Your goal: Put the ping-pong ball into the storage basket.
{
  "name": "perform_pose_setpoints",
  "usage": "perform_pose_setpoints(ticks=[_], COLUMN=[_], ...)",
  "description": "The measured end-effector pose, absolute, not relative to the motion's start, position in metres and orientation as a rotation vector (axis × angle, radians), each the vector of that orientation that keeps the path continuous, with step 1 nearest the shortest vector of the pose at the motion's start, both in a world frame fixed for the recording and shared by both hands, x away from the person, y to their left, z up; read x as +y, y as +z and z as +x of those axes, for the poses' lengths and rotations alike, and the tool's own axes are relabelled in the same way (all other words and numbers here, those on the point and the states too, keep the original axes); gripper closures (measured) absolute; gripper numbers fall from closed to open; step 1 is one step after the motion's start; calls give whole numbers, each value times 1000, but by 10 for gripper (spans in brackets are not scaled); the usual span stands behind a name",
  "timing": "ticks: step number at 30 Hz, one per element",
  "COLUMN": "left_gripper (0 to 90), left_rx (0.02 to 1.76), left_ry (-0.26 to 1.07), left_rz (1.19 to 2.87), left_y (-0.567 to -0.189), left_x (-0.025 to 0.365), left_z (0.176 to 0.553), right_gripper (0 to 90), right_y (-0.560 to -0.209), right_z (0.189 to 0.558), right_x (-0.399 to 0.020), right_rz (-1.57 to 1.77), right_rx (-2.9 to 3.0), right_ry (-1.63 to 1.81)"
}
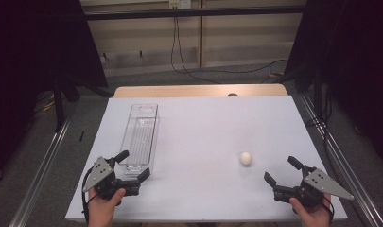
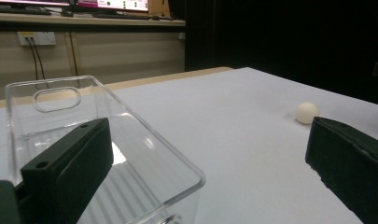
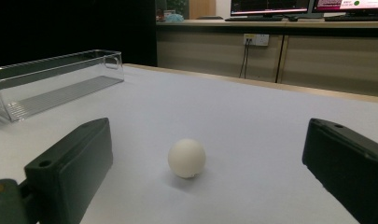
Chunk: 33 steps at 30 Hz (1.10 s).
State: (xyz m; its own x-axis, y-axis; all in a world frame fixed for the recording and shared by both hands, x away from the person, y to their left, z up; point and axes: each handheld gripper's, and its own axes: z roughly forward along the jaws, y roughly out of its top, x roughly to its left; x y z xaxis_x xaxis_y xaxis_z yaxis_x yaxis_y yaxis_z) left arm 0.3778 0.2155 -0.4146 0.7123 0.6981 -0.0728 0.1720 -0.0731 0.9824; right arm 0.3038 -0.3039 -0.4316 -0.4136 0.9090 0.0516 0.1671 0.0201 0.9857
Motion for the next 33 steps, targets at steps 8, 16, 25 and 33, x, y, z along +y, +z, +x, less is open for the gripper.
perform_pose_setpoints(ticks=[8, 16, 25, 33], left_gripper=[9, 9, 9, 10], left_rx=[700, 656, 616, 591], left_ry=[473, 440, 394, 355], left_rz=[1642, 1688, 1707, 1764], left_y=[-413, -414, -410, -412], left_x=[191, 166, 128, 97], left_z=[381, 386, 397, 405], right_gripper=[13, 13, 13, 13], right_y=[-433, -434, -433, -433], right_z=[305, 306, 308, 309], right_x=[-303, -302, -303, -303], right_rz=[1117, 1116, 1106, 1096], right_rx=[1640, 1650, 1650, 1643], right_ry=[1450, 1453, 1465, 1472])
